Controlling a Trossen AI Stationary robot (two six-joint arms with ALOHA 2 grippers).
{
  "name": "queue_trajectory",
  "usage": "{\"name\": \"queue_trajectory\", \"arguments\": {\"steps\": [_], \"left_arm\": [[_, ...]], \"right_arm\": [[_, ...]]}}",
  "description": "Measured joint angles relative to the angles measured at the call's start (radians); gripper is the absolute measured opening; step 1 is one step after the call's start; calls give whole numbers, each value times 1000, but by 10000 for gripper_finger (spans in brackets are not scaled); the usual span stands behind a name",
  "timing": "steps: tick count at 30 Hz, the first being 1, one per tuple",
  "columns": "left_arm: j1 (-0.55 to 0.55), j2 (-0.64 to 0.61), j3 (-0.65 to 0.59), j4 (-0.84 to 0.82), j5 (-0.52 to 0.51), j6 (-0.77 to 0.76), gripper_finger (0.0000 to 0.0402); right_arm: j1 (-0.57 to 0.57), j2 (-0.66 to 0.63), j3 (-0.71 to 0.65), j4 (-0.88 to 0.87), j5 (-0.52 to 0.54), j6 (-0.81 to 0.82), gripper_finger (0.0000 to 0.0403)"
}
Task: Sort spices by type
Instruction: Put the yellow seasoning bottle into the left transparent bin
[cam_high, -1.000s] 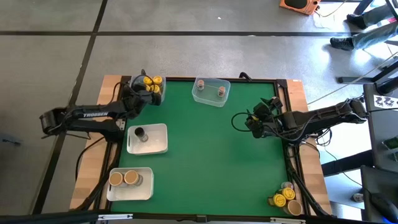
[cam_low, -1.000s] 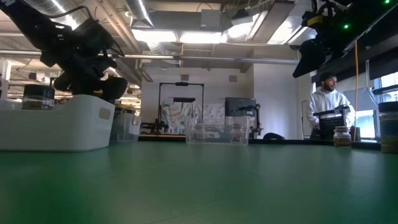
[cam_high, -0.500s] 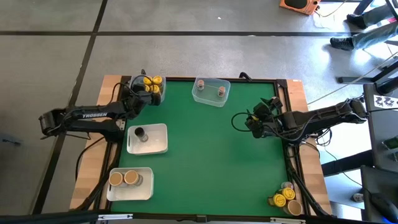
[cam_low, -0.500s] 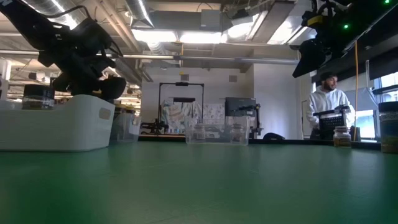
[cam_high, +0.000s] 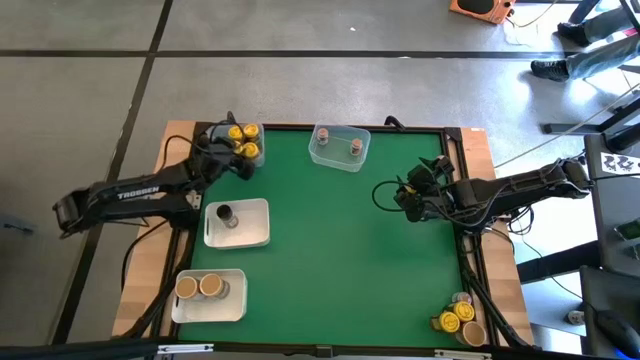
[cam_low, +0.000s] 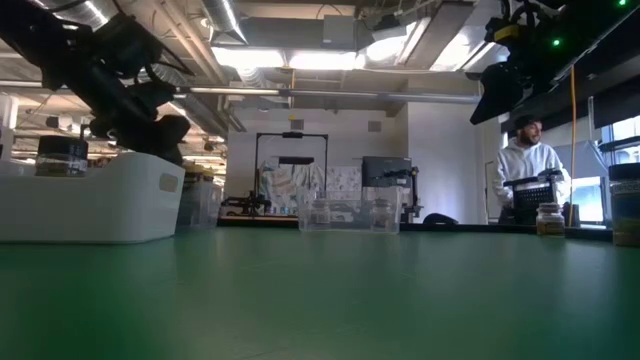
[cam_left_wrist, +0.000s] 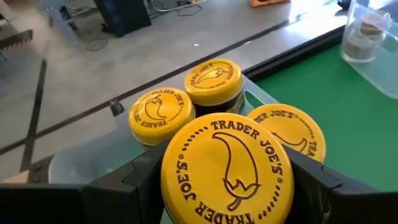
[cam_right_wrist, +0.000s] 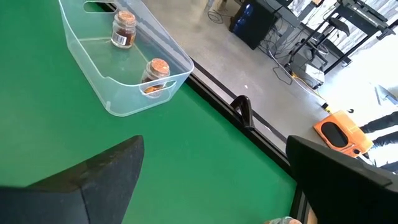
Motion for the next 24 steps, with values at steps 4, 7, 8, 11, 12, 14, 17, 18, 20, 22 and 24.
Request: {"name": "queue_trajectory", "arguments": {"steps": [4,7,8,11,12,14,17,18,20,22,24], "left_arm": [[23,-5,0,0,4,39,233],[39,-5,0,-1,4,63,233],[43,-5,0,-1,4,60,233],[51,0,2,0,23,72,233],[50,1,3,-3,28,83,233],[50,1,4,-18,13,93,233],[51,0,2,-1,-17,68,233],[50,-2,2,12,-3,63,233],[49,-4,2,62,46,56,233],[48,-10,25,46,55,56,233],[48,-15,58,1,52,69,233]], "right_arm": [[0,0,0,4,-16,0,390],[0,0,0,4,-24,0,390],[0,0,0,4,-24,0,390],[0,0,0,4,-24,0,390],[0,0,0,4,-24,0,390],[0,0,0,4,-24,0,390],[0,0,0,4,-24,0,390],[0,0,0,4,-24,0,390],[0,0,0,4,-24,0,390],[0,0,0,4,-24,0,390],[0,0,0,4,-24,0,390]]}}
